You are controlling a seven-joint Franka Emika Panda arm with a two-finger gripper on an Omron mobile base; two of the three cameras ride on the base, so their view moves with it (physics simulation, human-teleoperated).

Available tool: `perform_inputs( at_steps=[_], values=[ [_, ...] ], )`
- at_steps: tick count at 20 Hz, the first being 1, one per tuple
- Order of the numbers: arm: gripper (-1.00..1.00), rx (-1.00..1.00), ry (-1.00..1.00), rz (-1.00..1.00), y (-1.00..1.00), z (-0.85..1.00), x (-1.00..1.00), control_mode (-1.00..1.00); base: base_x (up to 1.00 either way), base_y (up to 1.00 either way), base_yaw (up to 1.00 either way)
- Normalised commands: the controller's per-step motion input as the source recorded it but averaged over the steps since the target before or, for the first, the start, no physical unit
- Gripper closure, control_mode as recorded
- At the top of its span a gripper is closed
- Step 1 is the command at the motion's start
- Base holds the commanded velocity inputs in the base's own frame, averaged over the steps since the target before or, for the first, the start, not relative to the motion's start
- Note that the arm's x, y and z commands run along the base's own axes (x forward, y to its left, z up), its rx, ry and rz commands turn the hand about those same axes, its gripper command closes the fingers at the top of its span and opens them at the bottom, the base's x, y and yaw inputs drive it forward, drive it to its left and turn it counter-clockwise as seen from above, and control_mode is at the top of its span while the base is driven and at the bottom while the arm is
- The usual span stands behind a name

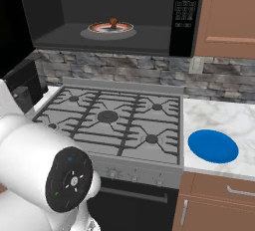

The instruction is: Pick the chicken drumstick from the counter and place it in the microwave. Then turn on the microwave.

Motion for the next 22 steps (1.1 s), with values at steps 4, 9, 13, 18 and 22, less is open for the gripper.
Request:
perform_inputs(
  at_steps=[4, 9, 13, 18, 22],
  values=[
    [-1.0, 0.0, -0.06, 0.0, 0.31, 0.05, -0.26, -1.0, 0.0, 0.0, 0.0],
    [-1.0, 0.0, -0.04, 0.0, 0.34, 0.02, -0.32, -1.0, 0.0, 0.0, 0.0],
    [-1.0, 0.0, 0.0, 0.0, 0.32, 0.0, -0.31, -1.0, 0.0, 0.0, 0.0],
    [-1.0, 0.0, 0.0, 0.0, 0.33, 0.01, -0.29, -1.0, 0.0, 0.0, 0.0],
    [-1.0, 0.0, -0.04, 0.0, 0.36, 0.0, -0.28, -1.0, 0.0, 0.0, 0.0]
  ],
)
